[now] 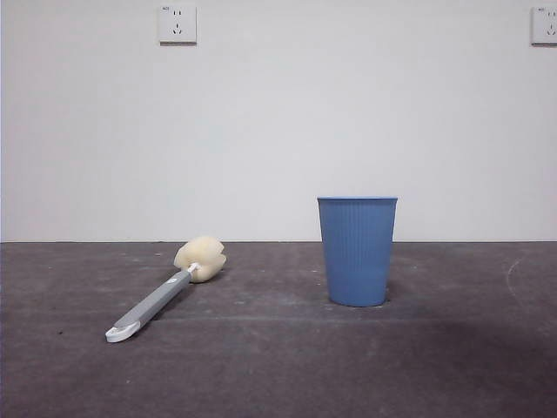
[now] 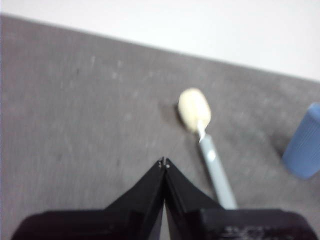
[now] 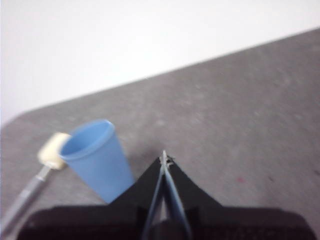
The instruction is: Pick up the cup brush,pick up the cup,insert the brush into the cup,clean the cup,put the cup brush back,put the cup back to the fixed position on the table
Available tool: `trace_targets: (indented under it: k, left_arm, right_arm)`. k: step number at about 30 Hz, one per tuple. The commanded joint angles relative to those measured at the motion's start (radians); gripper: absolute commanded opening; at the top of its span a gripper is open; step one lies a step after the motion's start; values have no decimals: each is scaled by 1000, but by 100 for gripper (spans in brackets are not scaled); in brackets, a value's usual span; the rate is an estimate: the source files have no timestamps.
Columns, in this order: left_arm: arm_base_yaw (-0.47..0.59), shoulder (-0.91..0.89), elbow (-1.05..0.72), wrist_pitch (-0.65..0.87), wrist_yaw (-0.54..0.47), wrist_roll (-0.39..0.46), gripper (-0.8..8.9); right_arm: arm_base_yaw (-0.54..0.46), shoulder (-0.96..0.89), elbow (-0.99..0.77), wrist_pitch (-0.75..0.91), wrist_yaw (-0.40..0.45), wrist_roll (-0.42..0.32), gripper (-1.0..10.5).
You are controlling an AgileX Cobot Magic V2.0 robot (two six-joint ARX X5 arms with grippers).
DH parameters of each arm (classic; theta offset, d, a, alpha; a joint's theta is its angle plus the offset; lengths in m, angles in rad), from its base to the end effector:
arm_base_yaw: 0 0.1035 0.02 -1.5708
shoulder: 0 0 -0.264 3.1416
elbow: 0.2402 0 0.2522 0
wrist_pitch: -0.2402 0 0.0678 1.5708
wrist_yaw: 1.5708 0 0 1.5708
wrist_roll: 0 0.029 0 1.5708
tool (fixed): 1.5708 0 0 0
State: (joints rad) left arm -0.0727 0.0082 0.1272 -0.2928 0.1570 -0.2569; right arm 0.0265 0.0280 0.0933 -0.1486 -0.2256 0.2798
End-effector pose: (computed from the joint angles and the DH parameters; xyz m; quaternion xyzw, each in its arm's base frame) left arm 0.0865 -0.0108 0.1776 -0.1304 0.1006 -0.1021 0.9810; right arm 0.0922 0.0089 0.1788 0.1423 0.0585 0.1186 0.9809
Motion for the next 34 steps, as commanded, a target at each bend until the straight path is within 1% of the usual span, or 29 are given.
trace_targets:
  k: [1,4,6,8,12,13,15,17,21,26,29,34]
  left_arm:
    - [2,10,72,-33,8,-13,-6]
    - [2,43,151,-103,37,-13,-7]
    - [2,74,204,-148,69,-16,-7]
    - [2,106,256,-189,116,-50,-7]
    - [2,184,366,-273,180,-57,-7]
    - [2,206,396,-303,197,-53,-7]
    - [2,250,452,-364,233,-49,-7]
    - [2,288,502,-425,266,-25,-6]
    - [2,354,603,-568,271,34,-7]
    - [2,411,700,-718,269,108,-7]
    - [2,425,729,-790,267,144,-7]
    - [2,425,733,-864,263,183,-7]
  right_arm:
    - [2,32,48,-8,-28,38,-12]
    - [2,88,116,-57,-74,38,-12]
    - [3,136,175,-99,-123,34,-12]
    - [3,184,241,-154,-175,22,-12]
    - [3,289,396,-296,-271,-50,-12]
    - [3,317,441,-340,-297,-74,-12]
    - [6,372,531,-439,-320,-133,-12]
    - [8,419,615,-537,-325,-190,-12]
    - [8,512,772,-731,-324,-286,-12]
    - [8,608,905,-917,-322,-377,-12]
    - [9,647,943,-976,-323,-386,-12]
    - [12,672,948,-1012,-323,-404,-12]
